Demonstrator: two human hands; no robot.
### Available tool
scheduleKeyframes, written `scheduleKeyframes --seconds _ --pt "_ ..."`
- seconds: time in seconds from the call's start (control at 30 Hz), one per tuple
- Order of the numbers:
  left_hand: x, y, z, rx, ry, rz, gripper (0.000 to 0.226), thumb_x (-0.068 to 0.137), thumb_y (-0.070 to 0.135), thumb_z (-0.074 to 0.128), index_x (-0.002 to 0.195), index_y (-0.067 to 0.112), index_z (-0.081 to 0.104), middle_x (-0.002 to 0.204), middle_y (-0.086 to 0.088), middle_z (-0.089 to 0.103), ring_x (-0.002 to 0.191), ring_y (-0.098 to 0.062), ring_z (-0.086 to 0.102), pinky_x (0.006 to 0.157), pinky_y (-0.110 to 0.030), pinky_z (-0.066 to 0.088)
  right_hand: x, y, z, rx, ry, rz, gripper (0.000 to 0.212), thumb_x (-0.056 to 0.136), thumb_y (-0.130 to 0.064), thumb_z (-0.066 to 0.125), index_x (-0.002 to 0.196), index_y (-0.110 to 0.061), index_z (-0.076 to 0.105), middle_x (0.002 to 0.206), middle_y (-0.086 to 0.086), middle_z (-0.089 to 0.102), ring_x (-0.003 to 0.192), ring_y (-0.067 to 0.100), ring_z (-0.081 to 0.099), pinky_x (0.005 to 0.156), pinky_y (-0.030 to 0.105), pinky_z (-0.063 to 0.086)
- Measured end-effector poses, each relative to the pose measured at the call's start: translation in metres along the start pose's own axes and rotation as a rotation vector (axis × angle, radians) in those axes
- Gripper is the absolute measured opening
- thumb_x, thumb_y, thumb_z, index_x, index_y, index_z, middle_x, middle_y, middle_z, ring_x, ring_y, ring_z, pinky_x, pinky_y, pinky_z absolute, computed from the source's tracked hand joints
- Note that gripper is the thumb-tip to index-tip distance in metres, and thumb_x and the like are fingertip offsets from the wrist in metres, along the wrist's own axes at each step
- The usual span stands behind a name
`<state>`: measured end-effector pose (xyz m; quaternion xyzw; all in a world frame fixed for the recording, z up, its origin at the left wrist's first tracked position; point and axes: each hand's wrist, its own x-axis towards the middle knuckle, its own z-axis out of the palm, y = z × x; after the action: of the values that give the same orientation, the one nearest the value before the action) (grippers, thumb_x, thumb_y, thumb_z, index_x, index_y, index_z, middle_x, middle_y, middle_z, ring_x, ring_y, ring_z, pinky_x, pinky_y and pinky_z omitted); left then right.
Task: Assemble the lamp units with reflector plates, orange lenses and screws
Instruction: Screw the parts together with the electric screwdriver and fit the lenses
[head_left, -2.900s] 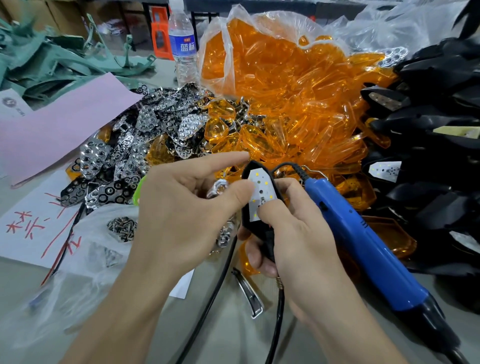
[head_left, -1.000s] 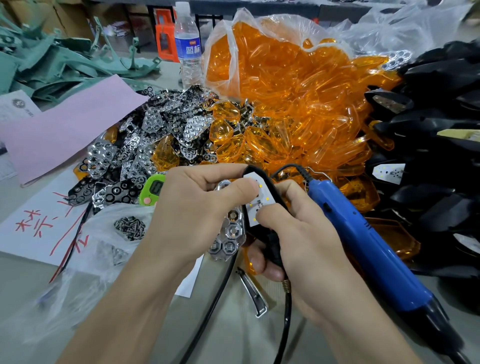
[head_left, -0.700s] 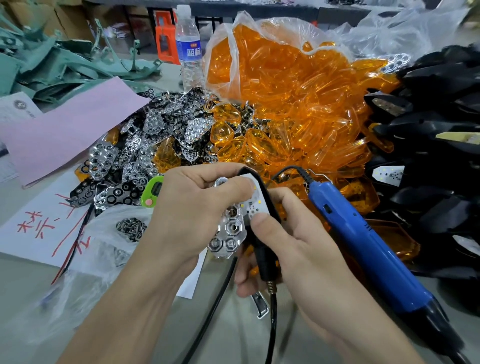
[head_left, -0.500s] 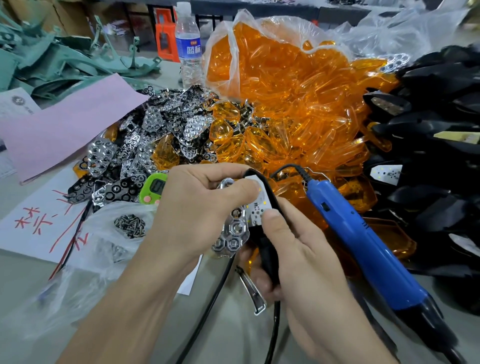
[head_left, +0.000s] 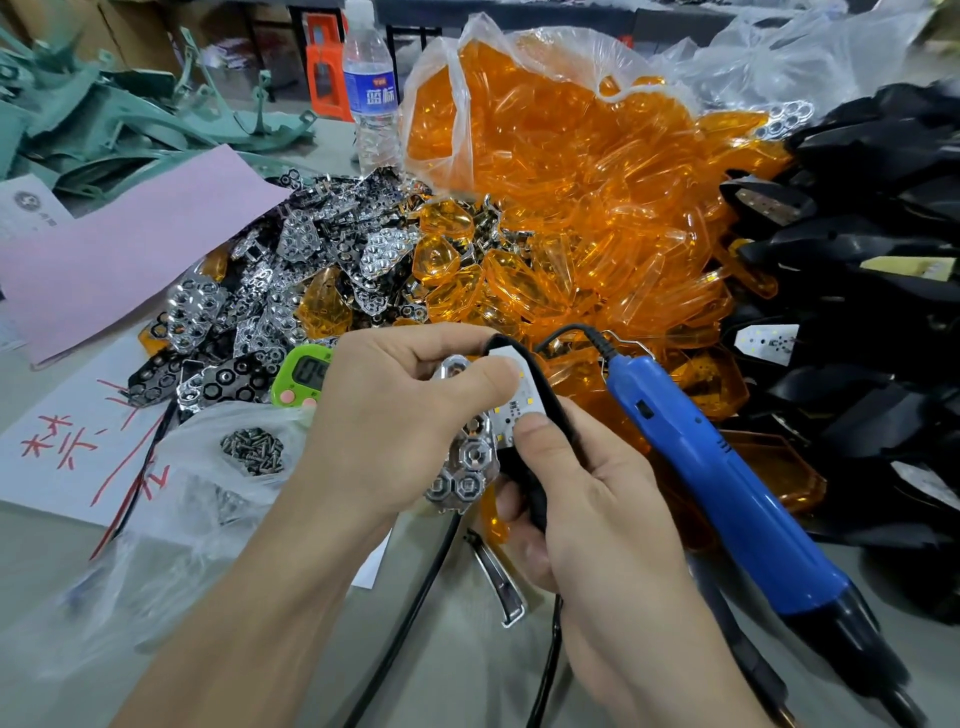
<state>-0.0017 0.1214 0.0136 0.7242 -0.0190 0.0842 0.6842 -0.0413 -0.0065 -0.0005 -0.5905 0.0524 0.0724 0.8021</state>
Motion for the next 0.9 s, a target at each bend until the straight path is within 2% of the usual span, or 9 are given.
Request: scheduleKeyframes --seconds 0.13,0.23,0.33,0.5,0.57,0.63,0.7,0.77,0.9 --pt "0.001 -0.001 -0.001 0.004 -0.022 0.012 0.020 0.080 0.008 0.083 0.081 0.028 0.085 0.070 0.004 0.076 0.056 -0.007 0.065 0.052 -0.020 0.052 0.001 0.000 0.000 -0.017 0.031 0.013 0.026 0.103 -0.020 0.056 0.087 -0.028 0.075 0.064 -0.001 0.057 0.051 0.007 0.048 0.039 0.013 0.033" --pt "0.000 0.000 -0.004 0.009 -0.058 0.026 0.019 0.072 0.024 0.086 0.091 0.029 0.085 0.084 0.004 0.080 0.071 -0.007 0.072 0.064 -0.020 0.056 0.000 -0.001 -0.001 -0.021 0.044 0.022 0.030 0.104 -0.020 0.055 0.081 -0.029 0.074 0.062 0.001 0.055 0.047 0.005 0.046 0.038 0.014 0.032" --pt "0.003 0.003 -0.009 0.007 -0.007 0.046 0.030 0.064 0.041 0.092 0.092 0.031 0.085 0.088 -0.012 0.078 0.081 -0.014 0.071 0.071 -0.025 0.054 -0.001 -0.002 -0.001 -0.026 0.040 0.031 0.031 0.104 -0.022 0.054 0.082 -0.030 0.074 0.061 0.001 0.054 0.043 0.004 0.042 0.037 0.014 0.031" --pt "-0.002 0.011 -0.011 -0.011 0.137 0.164 0.036 0.074 0.061 0.077 0.069 0.026 0.081 0.073 -0.034 0.055 0.055 -0.038 0.042 0.056 -0.033 0.038 0.001 -0.001 -0.003 -0.023 0.042 0.033 0.027 0.104 -0.023 0.054 0.089 -0.032 0.075 0.060 0.003 0.054 0.041 0.004 0.041 0.037 0.014 0.031" --pt "0.003 0.011 -0.008 0.116 0.102 0.169 0.038 0.083 0.054 0.070 0.073 0.019 0.081 0.053 -0.022 0.054 0.043 -0.023 0.046 0.051 -0.023 0.036 0.001 0.001 -0.003 -0.044 0.038 0.015 0.027 0.104 -0.023 0.054 0.088 -0.030 0.075 0.062 0.001 0.057 0.043 0.004 0.043 0.038 0.013 0.031" --pt "0.008 0.009 -0.001 0.270 0.014 0.115 0.031 0.093 0.029 0.069 0.088 0.001 0.080 0.034 0.004 0.047 0.035 -0.006 0.045 0.047 -0.010 0.031 0.002 0.002 -0.004 -0.075 0.030 -0.014 0.031 0.104 -0.021 0.053 0.083 -0.029 0.074 0.063 -0.003 0.059 0.044 0.003 0.044 0.039 0.012 0.032" --pt "-0.001 0.011 0.003 0.243 0.047 0.224 0.018 0.086 0.010 0.064 0.076 0.006 0.078 0.037 0.016 0.041 0.035 -0.002 0.038 0.044 -0.007 0.026 0.002 0.003 -0.003 -0.095 0.016 -0.032 0.032 0.105 -0.019 0.052 0.084 -0.031 0.074 0.062 -0.009 0.060 0.045 0.002 0.046 0.040 0.012 0.034" --pt "-0.012 0.012 0.003 0.168 0.089 0.284 0.016 0.078 0.012 0.067 0.065 0.016 0.075 0.043 0.015 0.041 0.040 -0.001 0.034 0.044 -0.010 0.027 0.002 0.003 -0.002 -0.109 0.003 -0.041 0.033 0.105 -0.018 0.052 0.085 -0.032 0.075 0.062 -0.011 0.060 0.046 0.001 0.047 0.042 0.012 0.035" --pt "-0.007 0.003 -0.001 0.261 0.133 0.279 0.004 0.078 0.028 0.079 0.075 0.030 0.077 0.046 0.011 0.044 0.043 -0.005 0.037 0.044 -0.020 0.030 0.002 0.005 -0.003 -0.111 0.001 -0.040 0.031 0.104 -0.022 0.052 0.084 -0.032 0.073 0.062 -0.002 0.056 0.046 0.006 0.042 0.041 0.014 0.033"
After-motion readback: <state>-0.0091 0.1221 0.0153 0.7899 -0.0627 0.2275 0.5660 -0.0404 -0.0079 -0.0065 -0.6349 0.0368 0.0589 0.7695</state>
